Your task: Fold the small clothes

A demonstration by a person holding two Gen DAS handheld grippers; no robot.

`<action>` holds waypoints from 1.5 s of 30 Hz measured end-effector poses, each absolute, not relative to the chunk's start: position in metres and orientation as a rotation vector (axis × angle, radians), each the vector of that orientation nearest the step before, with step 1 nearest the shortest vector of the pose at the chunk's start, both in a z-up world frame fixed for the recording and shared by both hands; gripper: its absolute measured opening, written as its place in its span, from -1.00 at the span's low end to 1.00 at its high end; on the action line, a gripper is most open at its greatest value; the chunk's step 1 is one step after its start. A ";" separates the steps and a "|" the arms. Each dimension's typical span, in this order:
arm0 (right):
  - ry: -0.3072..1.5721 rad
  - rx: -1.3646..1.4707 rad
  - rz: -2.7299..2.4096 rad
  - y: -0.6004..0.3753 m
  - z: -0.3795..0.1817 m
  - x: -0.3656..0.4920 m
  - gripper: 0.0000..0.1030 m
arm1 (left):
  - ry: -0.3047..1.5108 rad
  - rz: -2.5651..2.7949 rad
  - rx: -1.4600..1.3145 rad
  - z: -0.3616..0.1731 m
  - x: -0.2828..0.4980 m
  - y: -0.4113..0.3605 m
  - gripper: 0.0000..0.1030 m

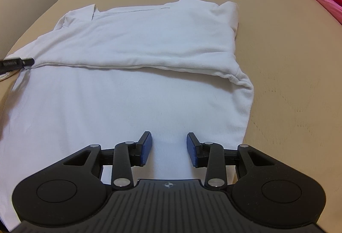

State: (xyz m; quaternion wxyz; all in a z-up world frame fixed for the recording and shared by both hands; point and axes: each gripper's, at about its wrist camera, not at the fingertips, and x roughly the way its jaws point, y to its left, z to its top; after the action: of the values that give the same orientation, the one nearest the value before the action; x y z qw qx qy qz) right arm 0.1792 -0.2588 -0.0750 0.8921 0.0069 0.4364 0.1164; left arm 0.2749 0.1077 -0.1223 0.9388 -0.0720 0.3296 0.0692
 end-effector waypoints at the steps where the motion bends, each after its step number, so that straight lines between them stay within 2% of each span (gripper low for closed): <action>1: 0.901 0.021 0.243 -0.260 -0.075 0.179 -0.24 | 0.648 0.127 -0.151 -0.114 0.268 0.114 -0.27; 2: 0.897 0.026 0.244 -0.261 -0.074 0.178 -0.24 | 0.637 0.126 -0.140 -0.106 0.263 0.122 -0.18; 4: 0.884 0.034 0.246 -0.262 -0.071 0.177 -0.23 | 0.644 0.141 -0.119 -0.095 0.254 0.140 -0.11; 10: 0.861 0.031 0.247 -0.262 -0.066 0.177 -0.20 | 0.682 0.272 -0.210 -0.073 0.234 0.242 -0.10; 12: 0.873 0.025 0.244 -0.260 -0.069 0.178 -0.20 | 0.682 0.334 -0.278 -0.075 0.225 0.276 -0.06; 14: 0.880 0.006 0.239 -0.256 -0.071 0.178 -0.20 | 0.674 0.404 -0.357 -0.080 0.216 0.307 0.17; 20: 0.877 -0.035 0.230 -0.250 -0.073 0.179 -0.18 | 0.697 0.485 -0.740 -0.101 0.194 0.384 0.26; 30: 0.873 -0.049 0.230 -0.248 -0.075 0.181 -0.14 | 0.639 0.604 -0.815 -0.093 0.176 0.408 0.25; 40: 0.872 -0.053 0.229 -0.247 -0.075 0.181 -0.12 | 0.649 0.700 -0.778 -0.093 0.183 0.387 0.24; 42: 0.871 -0.056 0.228 -0.247 -0.075 0.181 -0.12 | 0.639 0.713 -0.752 -0.094 0.187 0.387 0.17; 43: 0.871 -0.057 0.228 -0.247 -0.075 0.181 -0.12 | 0.634 0.725 -0.740 -0.096 0.190 0.388 -0.03; 44: 0.871 -0.057 0.228 -0.246 -0.075 0.181 -0.12 | 0.633 0.741 -0.725 -0.096 0.191 0.389 -0.39; 45: 0.870 -0.056 0.228 -0.247 -0.075 0.181 -0.12 | 0.632 0.759 -0.709 -0.097 0.192 0.390 -0.60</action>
State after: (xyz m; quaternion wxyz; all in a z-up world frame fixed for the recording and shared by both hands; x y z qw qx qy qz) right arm 0.1812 -0.2465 -0.0747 0.9001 -0.0271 0.4206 0.1102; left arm 0.1918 0.3897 -0.0966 0.8210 -0.3330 0.2968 0.3564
